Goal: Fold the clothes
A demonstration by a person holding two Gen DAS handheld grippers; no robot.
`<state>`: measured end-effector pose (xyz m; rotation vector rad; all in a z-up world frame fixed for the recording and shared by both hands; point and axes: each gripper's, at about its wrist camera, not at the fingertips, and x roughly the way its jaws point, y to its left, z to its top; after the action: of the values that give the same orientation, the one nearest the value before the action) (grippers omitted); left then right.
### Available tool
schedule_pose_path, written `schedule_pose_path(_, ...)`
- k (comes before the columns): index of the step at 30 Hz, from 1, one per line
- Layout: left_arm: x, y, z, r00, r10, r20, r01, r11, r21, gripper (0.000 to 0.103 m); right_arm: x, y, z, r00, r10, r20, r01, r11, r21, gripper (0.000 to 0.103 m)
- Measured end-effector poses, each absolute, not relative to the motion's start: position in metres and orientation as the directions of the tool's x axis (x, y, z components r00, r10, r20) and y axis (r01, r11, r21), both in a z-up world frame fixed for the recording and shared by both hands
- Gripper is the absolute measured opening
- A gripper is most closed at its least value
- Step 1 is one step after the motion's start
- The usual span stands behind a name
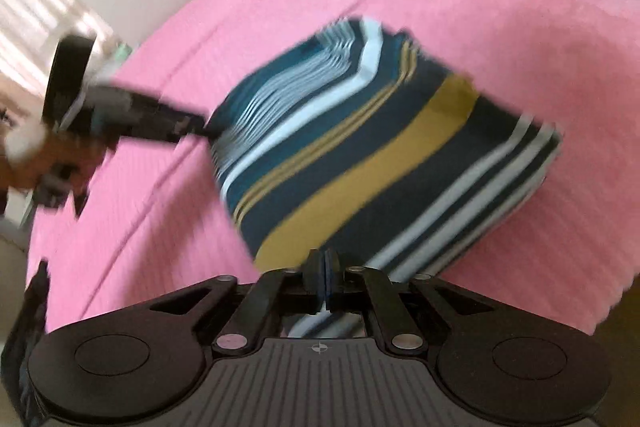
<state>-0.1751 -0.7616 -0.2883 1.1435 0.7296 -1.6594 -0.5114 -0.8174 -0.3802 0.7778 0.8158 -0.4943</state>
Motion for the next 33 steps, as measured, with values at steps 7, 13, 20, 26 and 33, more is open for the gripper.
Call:
schedule_pose_path(7, -0.174, -0.781, -0.287, -0.055, -0.379, -0.924, 0.950, -0.304, 0.068, 0.030, -0.506, -0.876, -0.387, 0.535, -0.125, -0.836, 0.709, 0.605, 0.363, 0.003)
schedule_pose_path(13, -0.218, -0.811, -0.264, -0.137, -0.433, -0.891, 0.927, -0.374, 0.039, 0.029, -0.504, -0.917, -0.387, 0.560, -0.151, -0.815, 0.716, 0.583, 0.384, 0.003)
schedule_pose_path(20, -0.273, -0.888, -0.300, -0.244, -0.418, -0.875, 0.896, -0.442, -0.039, 0.029, -0.513, -0.936, -0.418, 0.568, -0.138, -0.812, 0.721, 0.560, 0.409, 0.002)
schedule_pose_path(26, -0.287, -0.917, -0.329, -0.222, -0.405, -0.887, 0.895, -0.445, -0.021, 0.031, -0.508, -0.944, -0.426, 0.595, -0.125, -0.794, 0.725, 0.511, 0.462, 0.002)
schedule_pose_path(33, -0.283, -0.912, -0.308, -0.211, -0.408, -0.888, 0.884, -0.468, 0.005, 0.028, -0.529, -0.927, -0.411, 0.553, -0.161, -0.818, 0.758, 0.506, 0.413, 0.002)
